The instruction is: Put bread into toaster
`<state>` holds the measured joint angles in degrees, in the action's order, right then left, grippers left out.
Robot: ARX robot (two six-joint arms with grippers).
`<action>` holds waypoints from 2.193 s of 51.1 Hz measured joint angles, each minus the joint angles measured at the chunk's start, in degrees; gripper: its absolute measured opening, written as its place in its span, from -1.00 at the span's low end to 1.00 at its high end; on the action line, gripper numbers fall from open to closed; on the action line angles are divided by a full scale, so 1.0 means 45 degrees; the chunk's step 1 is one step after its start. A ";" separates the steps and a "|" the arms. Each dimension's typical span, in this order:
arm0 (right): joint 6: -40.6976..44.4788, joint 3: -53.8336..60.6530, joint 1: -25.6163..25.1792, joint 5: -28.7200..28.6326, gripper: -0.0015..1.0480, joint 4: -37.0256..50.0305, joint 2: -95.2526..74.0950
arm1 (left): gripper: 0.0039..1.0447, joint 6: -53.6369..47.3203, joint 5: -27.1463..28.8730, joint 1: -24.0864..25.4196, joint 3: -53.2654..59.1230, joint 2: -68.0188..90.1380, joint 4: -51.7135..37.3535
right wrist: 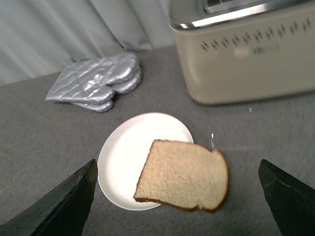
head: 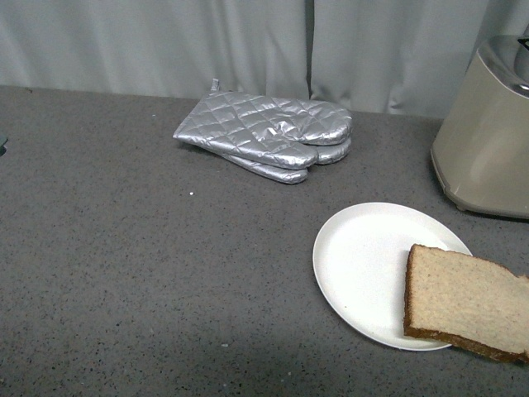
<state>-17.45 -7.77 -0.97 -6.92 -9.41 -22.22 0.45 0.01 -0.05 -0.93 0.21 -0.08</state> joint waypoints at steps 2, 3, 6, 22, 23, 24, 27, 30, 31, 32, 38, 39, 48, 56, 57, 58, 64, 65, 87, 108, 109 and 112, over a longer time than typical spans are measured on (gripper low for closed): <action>-0.0816 -0.0010 -0.0015 0.0277 0.82 0.0563 -0.0918 | 0.27 0.0000 0.0000 0.0000 0.0000 0.0005 0.0000; -0.1486 -0.0015 -0.0010 0.0588 0.82 0.1156 -0.1846 | 0.33 0.0000 0.0000 0.0000 0.0000 0.0005 0.0005; -0.2744 -0.0019 0.0121 0.1248 0.82 0.2273 -0.3667 | 0.51 0.0000 0.0000 0.0000 0.0000 0.0005 0.0010; -0.7762 0.1234 0.1991 0.3691 0.82 0.6314 -0.9874 | 0.88 -0.0015 0.0000 0.0000 0.0000 0.0000 0.0010; -0.7849 0.1273 0.1991 0.3706 0.82 0.6319 -0.9884 | 0.88 -0.0015 0.0000 0.0000 0.0000 0.0000 0.0010; -0.7932 0.1350 0.1982 0.3730 0.82 0.6319 -0.9884 | 0.88 -0.0015 0.0000 0.0000 0.0000 0.0005 0.0010; -0.8102 0.1535 0.1914 0.3813 0.82 0.6319 -0.9797 | 0.88 -0.0015 0.0000 0.0000 0.0000 0.0005 0.0010; -0.8126 0.1685 0.1763 0.3827 0.82 0.6416 -0.9777 | 0.88 -0.0015 0.0000 0.0000 0.0000 0.0000 0.0010; -0.8126 0.1695 0.1666 0.3852 0.82 0.6557 -0.9855 | 0.88 -0.0015 0.0000 0.0000 0.0000 0.0005 0.0010; -0.8121 0.1705 0.1603 0.3847 0.82 0.6815 -0.9991 | 0.88 -0.0015 0.0000 0.0000 0.0000 0.0005 0.0010; -0.8048 0.1807 0.1258 0.3852 0.82 0.9296 -1.2118 | 0.88 -0.0015 0.0000 0.0000 0.0000 0.0000 0.0010; -0.8048 0.1807 0.1248 0.3857 0.82 0.9428 -1.2245 | 0.88 -0.0015 0.0000 0.0000 0.0000 0.0005 0.0010; -0.7946 0.1812 0.1297 0.4022 0.82 1.2390 -1.5470 | 0.88 -0.0015 0.0000 0.0000 0.0000 0.0005 0.0010; -0.8097 0.1802 0.2089 0.4391 0.82 1.4445 -1.7719 | 0.88 -0.0015 0.0000 0.0000 0.0000 0.0005 0.0010; -0.8145 0.1792 0.2186 0.4430 0.82 1.4834 -1.8180 | 0.88 -0.0015 0.0000 0.0000 0.0000 0.0005 0.0010; -0.8160 0.1783 0.2210 0.4430 0.82 1.5004 -1.8384 | 0.88 -0.0015 0.0000 0.0000 0.0000 0.0005 0.0010; -0.8296 0.1603 0.2229 0.4493 0.82 1.6451 -2.0269 | 0.88 -0.0015 0.0000 0.0000 0.0000 0.0005 0.0010; -0.8315 0.1569 0.2225 0.4493 0.82 1.6592 -2.0448 | 0.88 -0.0015 0.0000 0.0000 0.0000 0.0005 0.0010; -0.9073 -0.0199 0.2618 0.4954 0.82 1.7505 -2.2372 | 0.88 -0.0015 0.0000 0.0000 0.0000 0.0005 0.0010; -0.9316 -0.1846 0.3065 0.5037 0.49 1.5538 -2.2051 | 0.88 -0.0015 0.0000 0.0000 0.0000 0.0005 0.0010; -0.9374 -0.1885 0.3079 0.4974 0.42 1.5455 -2.2012 | 0.88 -0.0015 0.0000 0.0000 0.0000 0.0005 0.0010; -0.9520 -0.1957 0.3128 0.4823 0.25 1.5203 -2.1891 | 0.88 -0.0015 0.0000 0.0000 0.0000 0.0005 0.0010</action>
<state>-60.29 -16.58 13.10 14.79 59.00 -120.73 0.38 0.01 -0.05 -0.93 0.23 -0.03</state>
